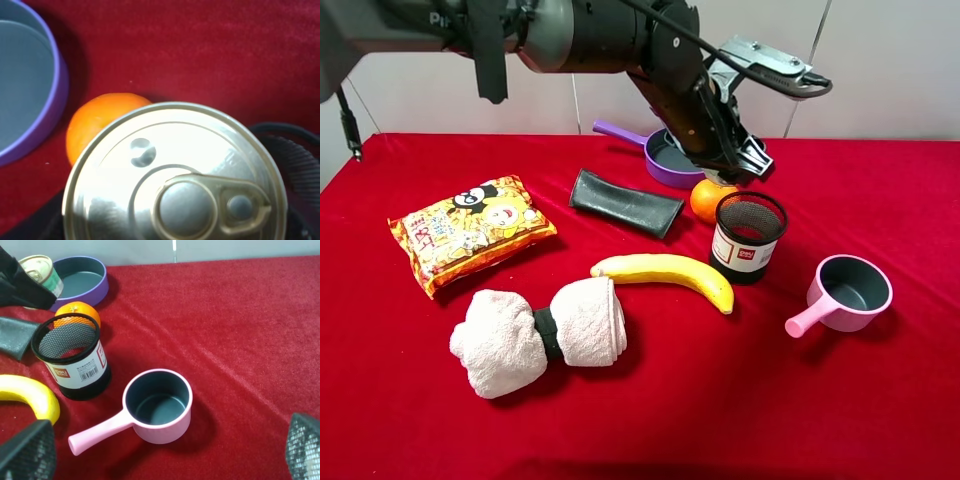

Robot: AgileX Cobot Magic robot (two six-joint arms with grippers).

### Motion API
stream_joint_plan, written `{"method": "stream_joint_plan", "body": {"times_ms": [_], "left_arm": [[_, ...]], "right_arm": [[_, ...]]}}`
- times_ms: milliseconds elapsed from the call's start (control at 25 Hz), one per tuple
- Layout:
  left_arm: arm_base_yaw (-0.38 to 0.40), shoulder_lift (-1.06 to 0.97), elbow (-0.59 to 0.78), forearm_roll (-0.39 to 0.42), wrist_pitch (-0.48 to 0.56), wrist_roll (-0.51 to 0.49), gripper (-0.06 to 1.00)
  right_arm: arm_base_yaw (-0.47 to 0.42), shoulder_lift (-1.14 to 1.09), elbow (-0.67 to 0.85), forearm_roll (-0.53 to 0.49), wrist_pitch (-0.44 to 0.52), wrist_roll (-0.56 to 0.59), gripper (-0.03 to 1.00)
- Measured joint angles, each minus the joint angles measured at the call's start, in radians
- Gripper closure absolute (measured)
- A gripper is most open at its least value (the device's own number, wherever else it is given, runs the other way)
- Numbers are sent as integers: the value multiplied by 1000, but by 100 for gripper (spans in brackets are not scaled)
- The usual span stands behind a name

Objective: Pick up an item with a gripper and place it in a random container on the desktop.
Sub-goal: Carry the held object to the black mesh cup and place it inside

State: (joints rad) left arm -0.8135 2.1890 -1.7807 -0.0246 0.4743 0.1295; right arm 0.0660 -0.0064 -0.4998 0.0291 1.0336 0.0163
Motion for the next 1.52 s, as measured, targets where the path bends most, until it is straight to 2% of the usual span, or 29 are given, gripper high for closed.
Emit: {"method": "stream_joint_plan", "body": {"times_ms": [880,1520], "left_arm": [[-82,1,0,-5,1,0,30],[-87,52,0,-4,7,0,30]], "right_arm": [[0,0,0,0,0,0,28],[0,0,0,0,0,0,28]]}}
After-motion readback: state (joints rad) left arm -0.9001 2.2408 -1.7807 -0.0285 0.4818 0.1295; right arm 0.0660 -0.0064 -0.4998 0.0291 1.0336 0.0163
